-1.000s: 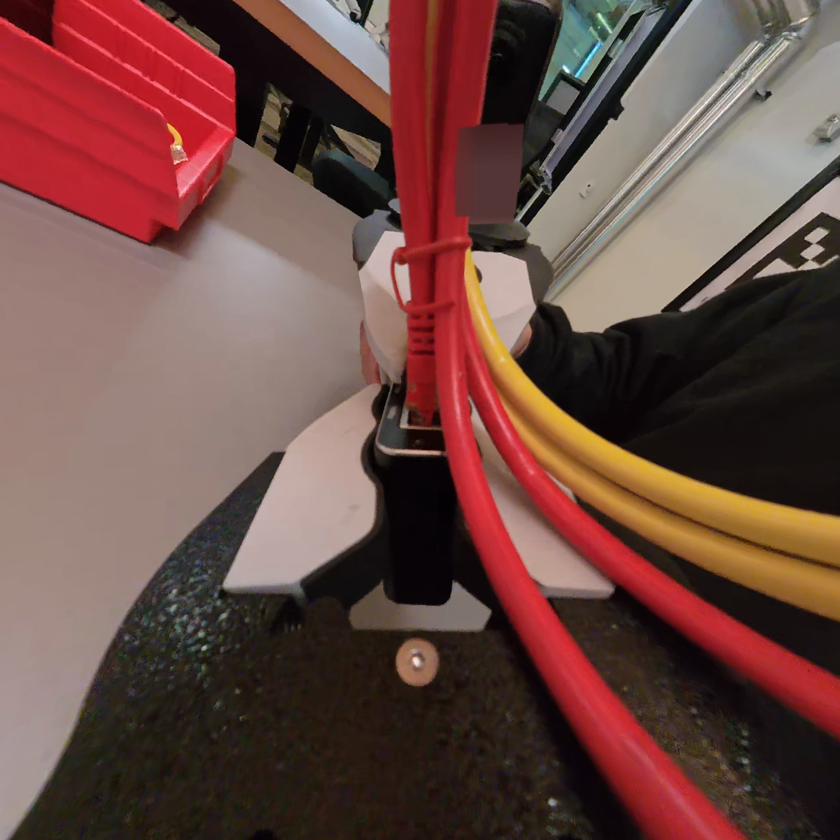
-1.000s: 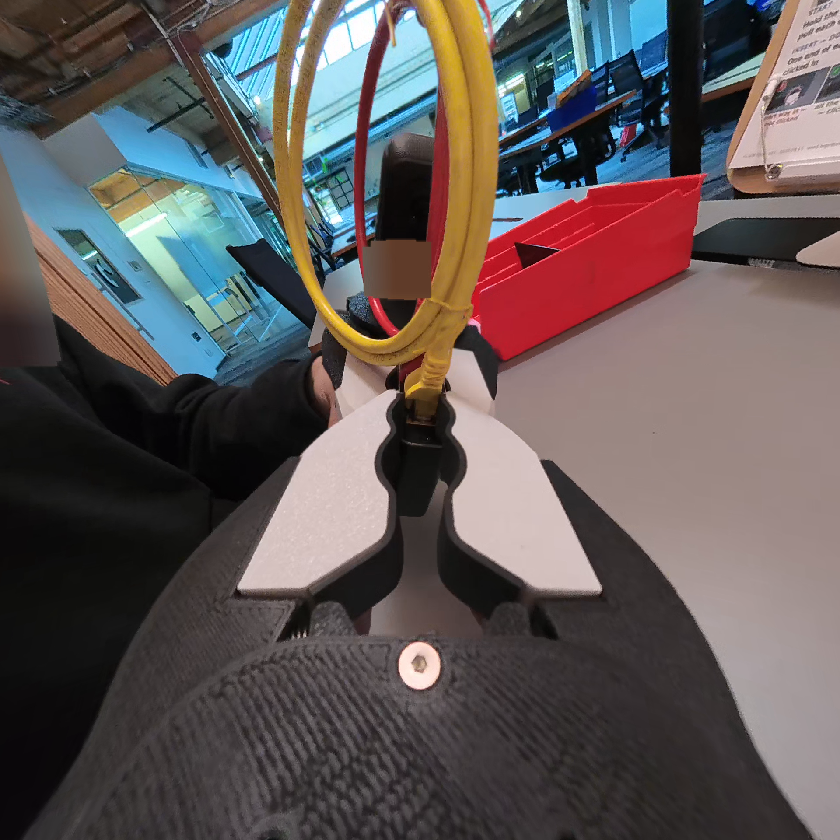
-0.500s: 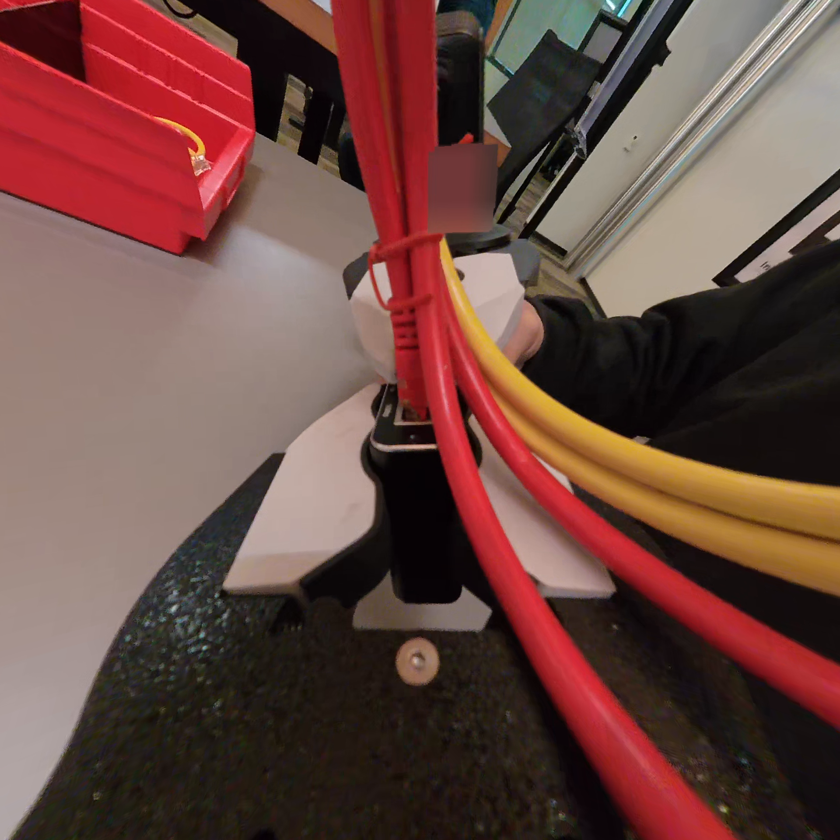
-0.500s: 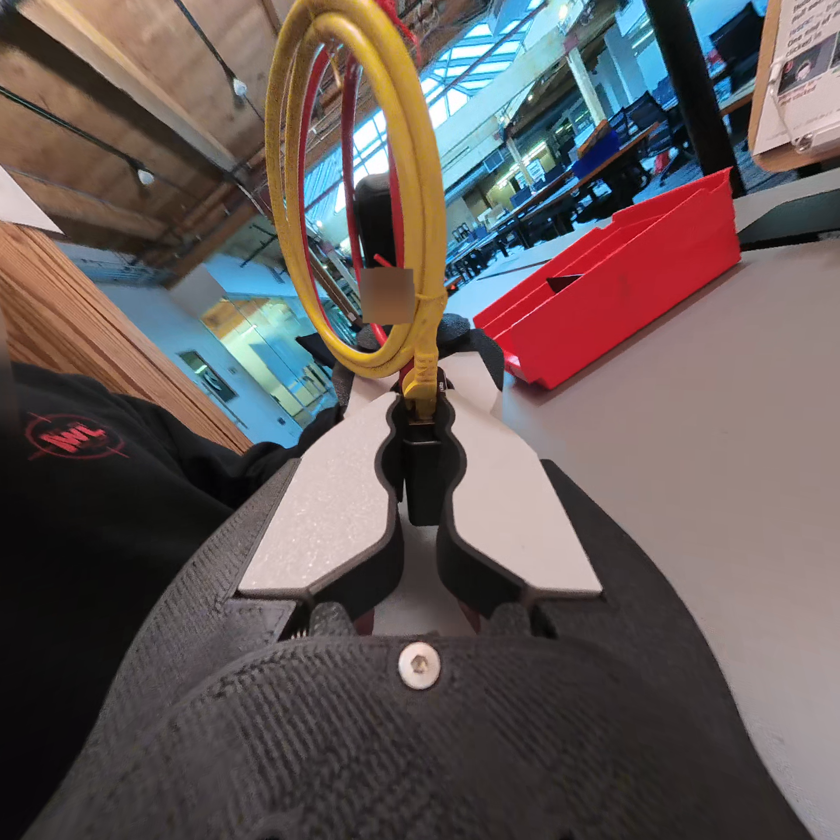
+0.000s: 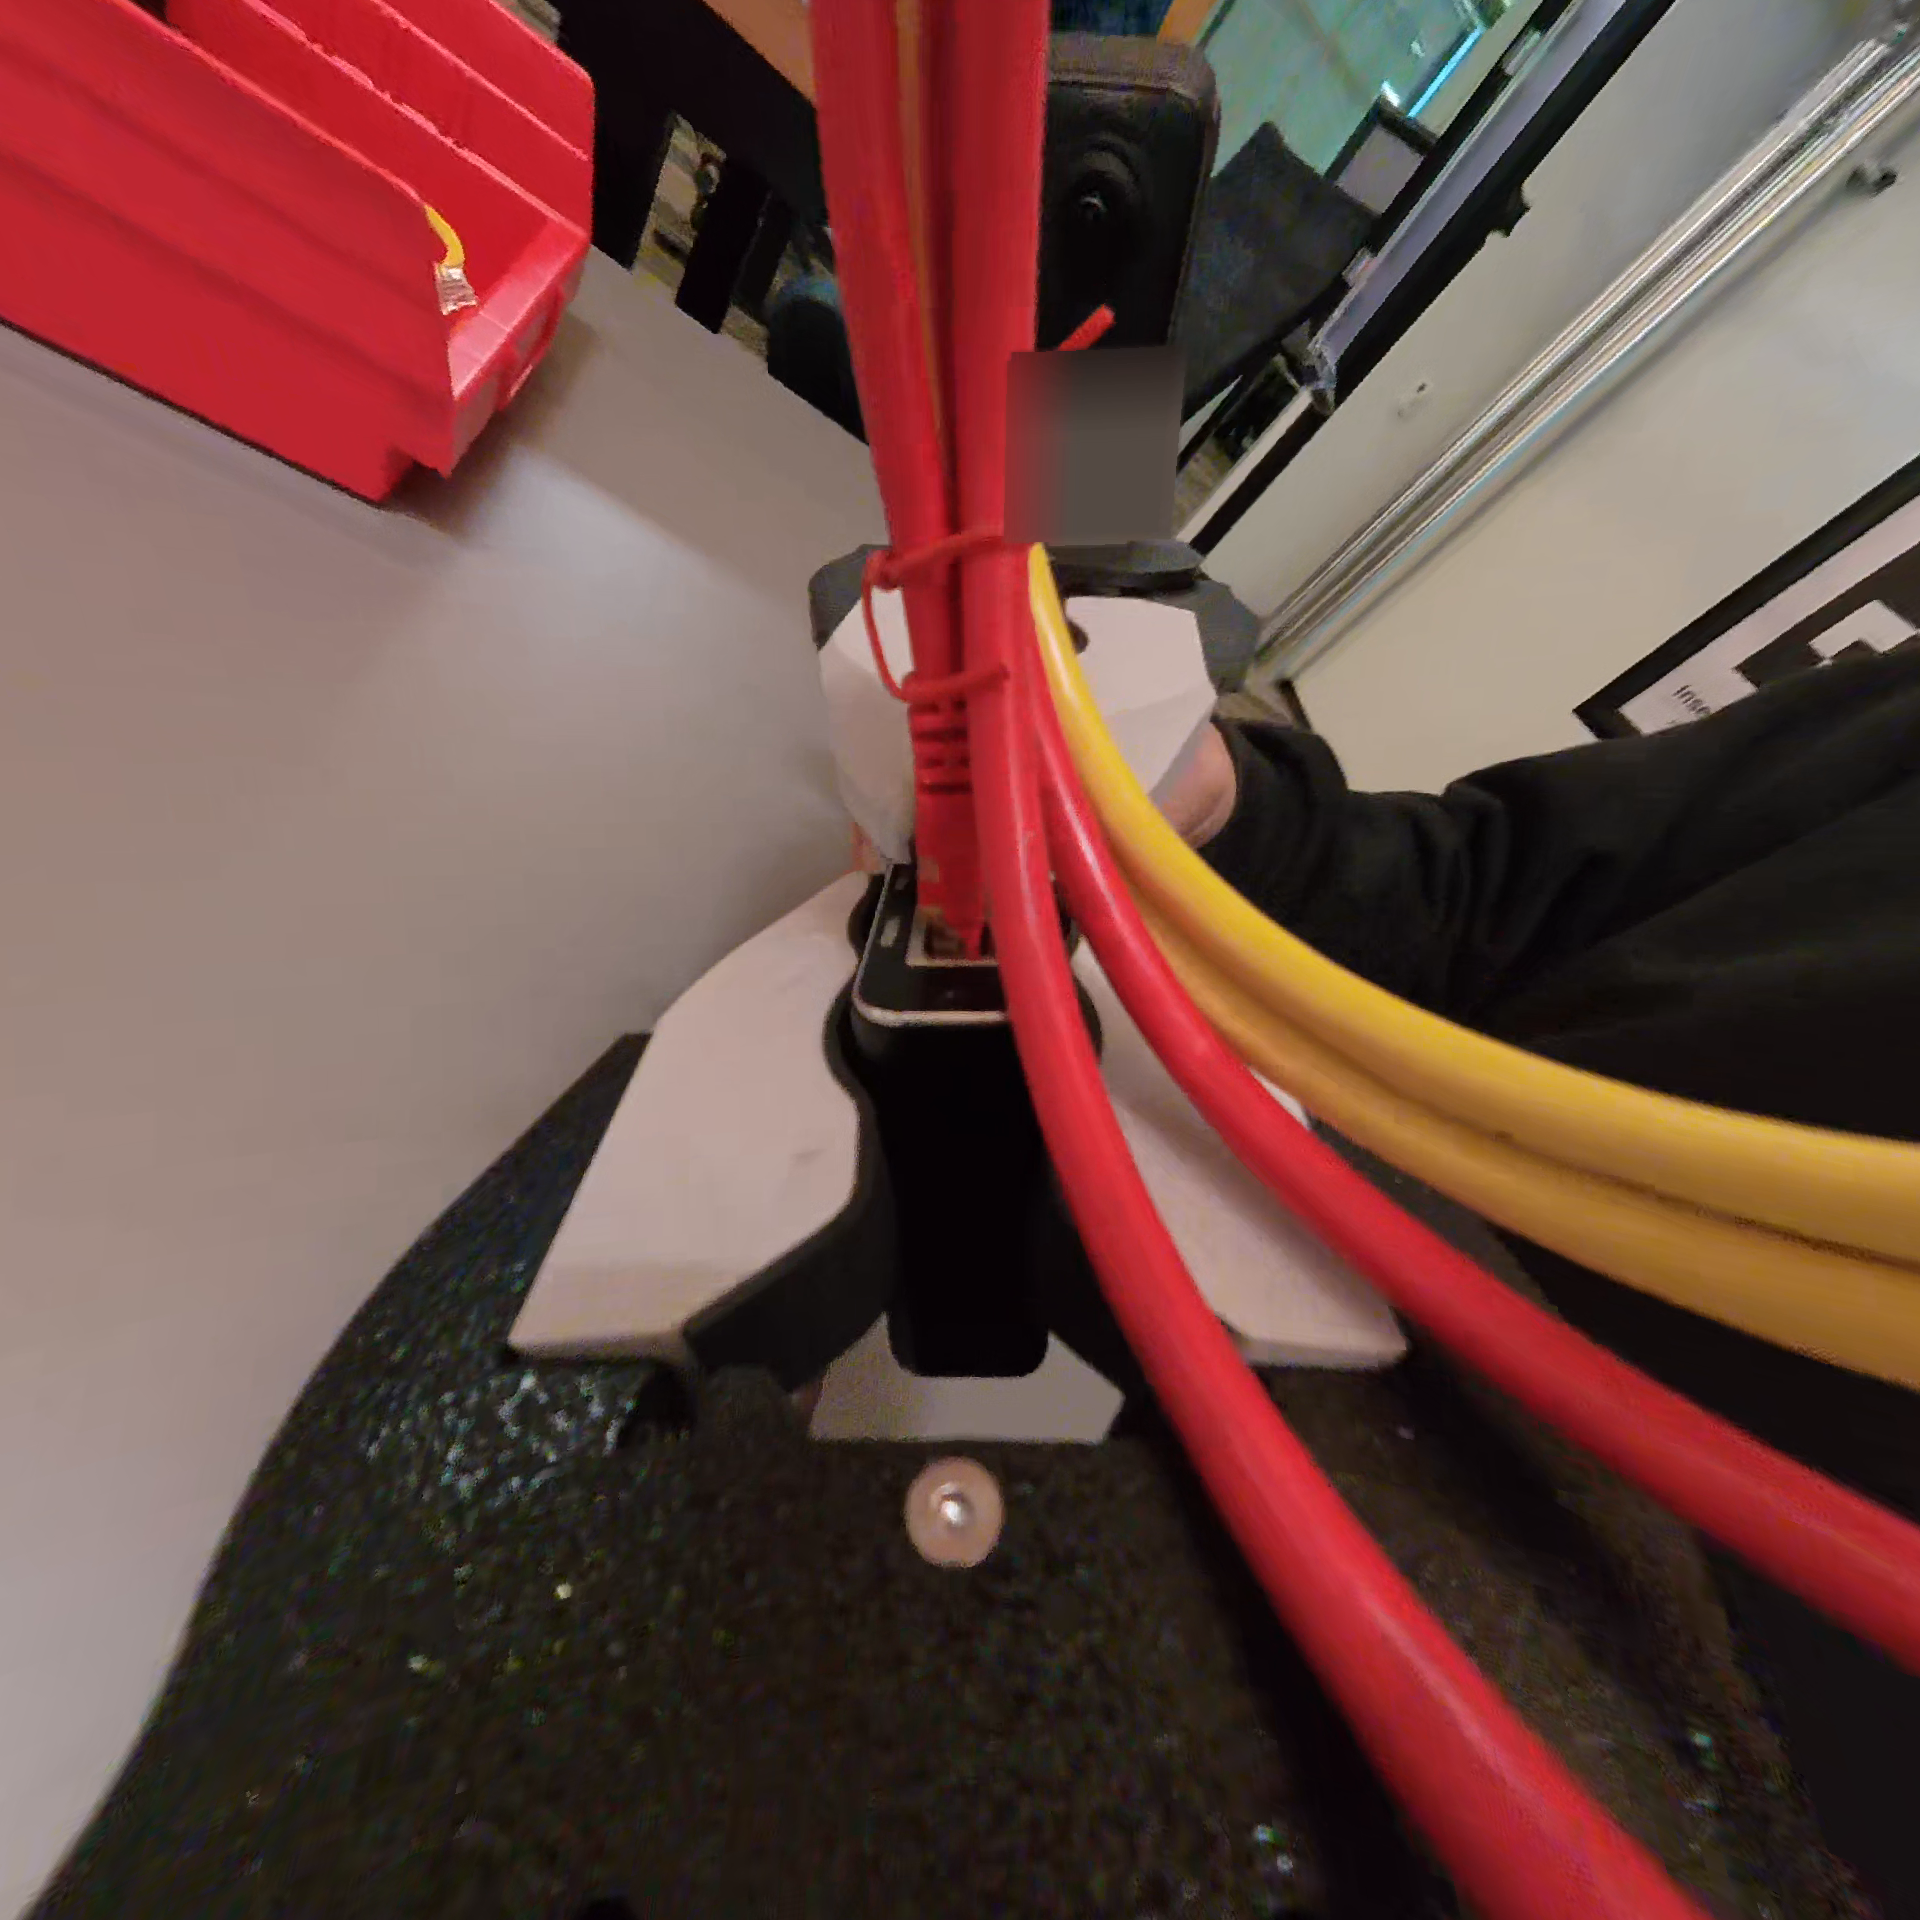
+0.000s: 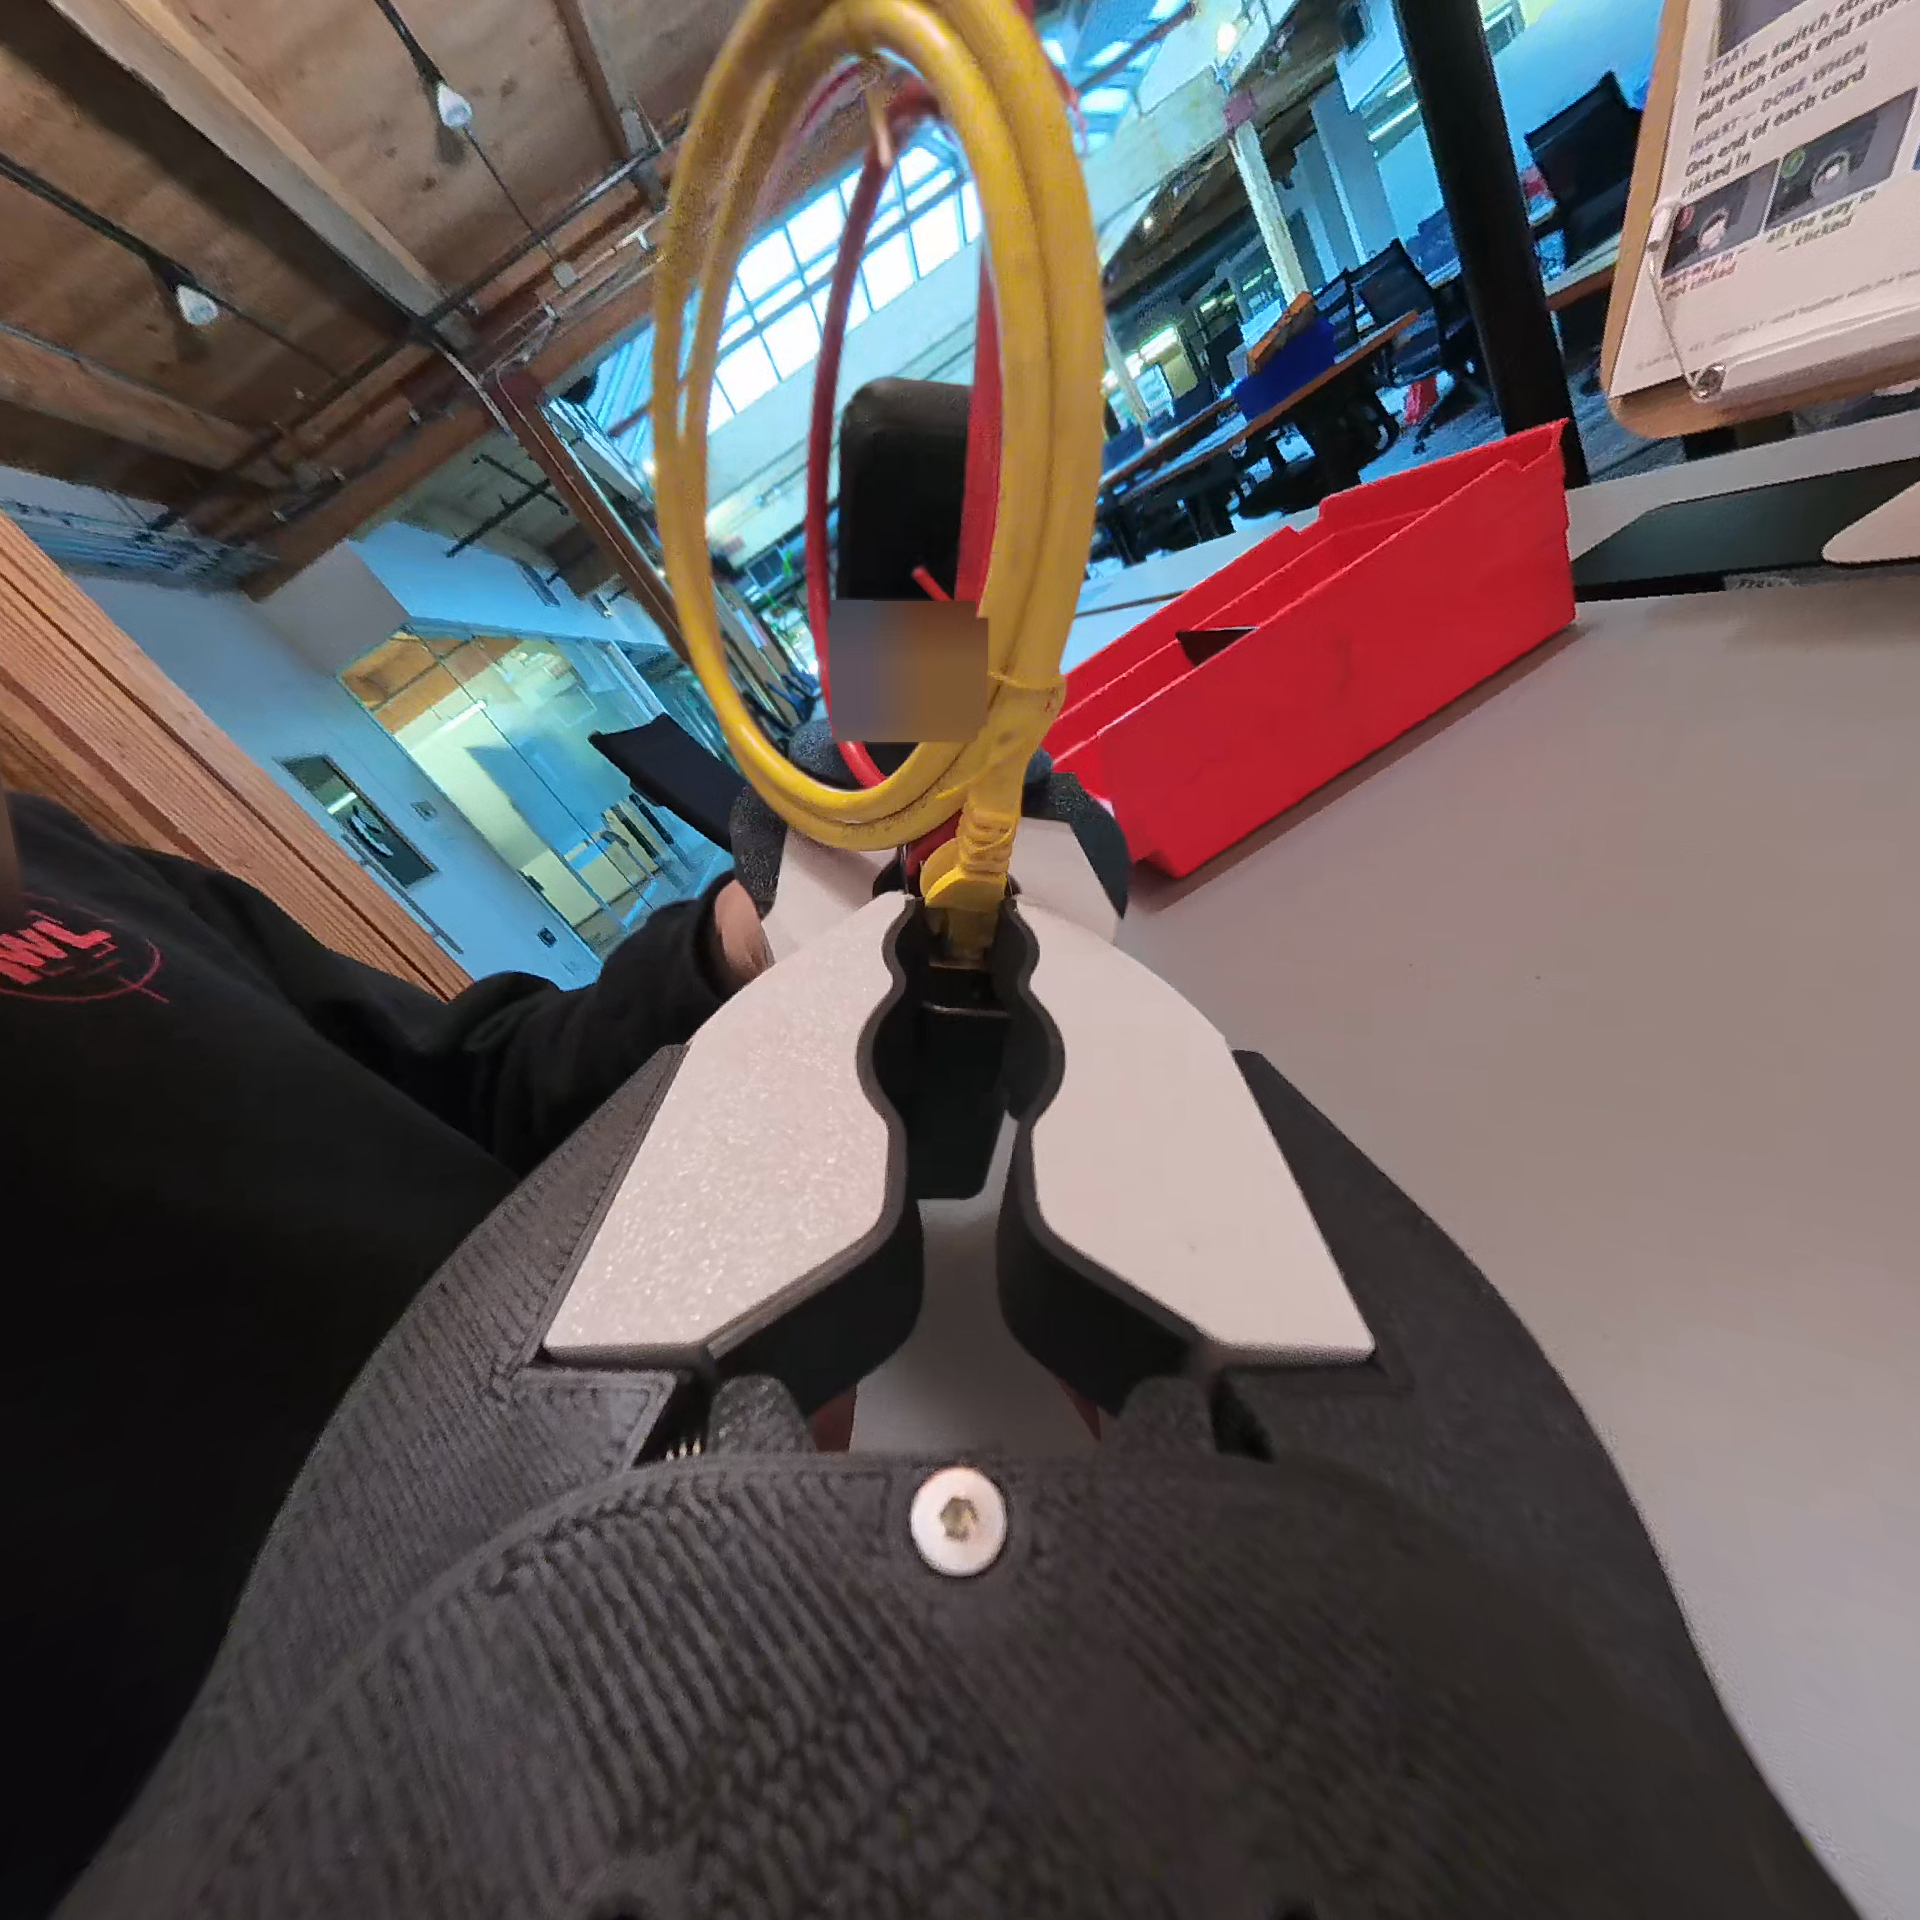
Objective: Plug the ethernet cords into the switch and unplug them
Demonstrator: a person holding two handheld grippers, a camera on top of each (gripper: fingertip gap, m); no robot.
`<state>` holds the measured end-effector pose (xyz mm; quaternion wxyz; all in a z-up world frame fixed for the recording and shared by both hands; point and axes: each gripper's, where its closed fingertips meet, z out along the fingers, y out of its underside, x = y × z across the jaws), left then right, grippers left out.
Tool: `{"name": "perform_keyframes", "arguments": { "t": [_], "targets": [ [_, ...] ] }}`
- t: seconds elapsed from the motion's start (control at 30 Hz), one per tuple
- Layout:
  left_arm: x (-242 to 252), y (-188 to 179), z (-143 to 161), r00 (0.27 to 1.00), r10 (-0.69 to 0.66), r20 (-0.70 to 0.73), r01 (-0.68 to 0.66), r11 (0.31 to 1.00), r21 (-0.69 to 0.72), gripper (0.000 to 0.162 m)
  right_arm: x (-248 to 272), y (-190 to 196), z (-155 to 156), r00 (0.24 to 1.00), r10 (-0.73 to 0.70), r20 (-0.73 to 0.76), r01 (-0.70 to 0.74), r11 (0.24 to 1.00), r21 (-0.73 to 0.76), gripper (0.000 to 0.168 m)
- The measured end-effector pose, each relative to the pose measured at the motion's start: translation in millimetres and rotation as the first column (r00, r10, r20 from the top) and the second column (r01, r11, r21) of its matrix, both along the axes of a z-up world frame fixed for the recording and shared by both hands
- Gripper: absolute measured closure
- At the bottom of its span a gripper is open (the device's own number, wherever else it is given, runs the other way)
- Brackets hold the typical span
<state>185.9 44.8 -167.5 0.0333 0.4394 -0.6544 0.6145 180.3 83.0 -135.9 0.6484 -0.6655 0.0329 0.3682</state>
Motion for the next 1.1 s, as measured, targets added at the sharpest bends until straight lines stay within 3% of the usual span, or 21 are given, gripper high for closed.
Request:
{"name": "perform_keyframes", "arguments": {
  "t": [0.63, 1.1],
  "targets": [
    [-6, 7, 1, 1.0, -0.004, -0.029, 0.007, 0.992, 0.127, 0.134, -6, 3, 7, 0.993, 0.07, -0.091, -0.063, 0.994, 0.084, 0.155],
    [-7, 16, 5, 0.998, 0.017, -0.062, -0.009, 0.992, 0.126, 0.134, -7, 13, 12, 0.98, 0.084, -0.182, -0.067, 0.993, 0.097, 0.154]
  ]
}}
